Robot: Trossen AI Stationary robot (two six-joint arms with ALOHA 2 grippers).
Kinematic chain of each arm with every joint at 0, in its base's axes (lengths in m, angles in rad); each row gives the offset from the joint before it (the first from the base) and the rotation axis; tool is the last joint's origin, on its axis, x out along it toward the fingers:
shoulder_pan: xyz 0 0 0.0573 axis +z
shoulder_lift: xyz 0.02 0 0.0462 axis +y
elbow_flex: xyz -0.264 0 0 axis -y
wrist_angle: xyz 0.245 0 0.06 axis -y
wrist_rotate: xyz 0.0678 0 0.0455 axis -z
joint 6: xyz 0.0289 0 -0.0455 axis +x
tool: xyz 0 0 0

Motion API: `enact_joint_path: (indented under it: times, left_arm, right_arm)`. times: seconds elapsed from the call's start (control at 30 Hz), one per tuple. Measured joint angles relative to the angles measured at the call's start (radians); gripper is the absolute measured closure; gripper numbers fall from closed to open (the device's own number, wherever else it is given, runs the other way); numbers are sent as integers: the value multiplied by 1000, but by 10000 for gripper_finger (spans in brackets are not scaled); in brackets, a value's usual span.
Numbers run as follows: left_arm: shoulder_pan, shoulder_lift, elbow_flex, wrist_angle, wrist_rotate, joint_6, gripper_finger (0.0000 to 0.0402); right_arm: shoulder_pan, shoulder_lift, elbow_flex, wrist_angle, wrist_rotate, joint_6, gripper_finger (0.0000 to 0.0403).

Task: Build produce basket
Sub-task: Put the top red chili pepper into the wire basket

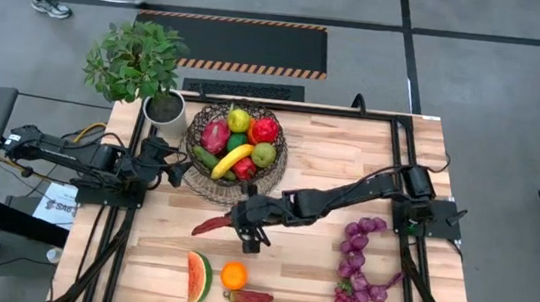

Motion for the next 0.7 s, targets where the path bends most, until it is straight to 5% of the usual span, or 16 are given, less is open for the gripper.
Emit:
enact_joint_path:
  times: [0.7]
  left_arm:
    - [0, 0, 0, -2, 0, 3, 34]
  right_arm:
    - [-250, -132, 118, -230, -1, -176, 289]
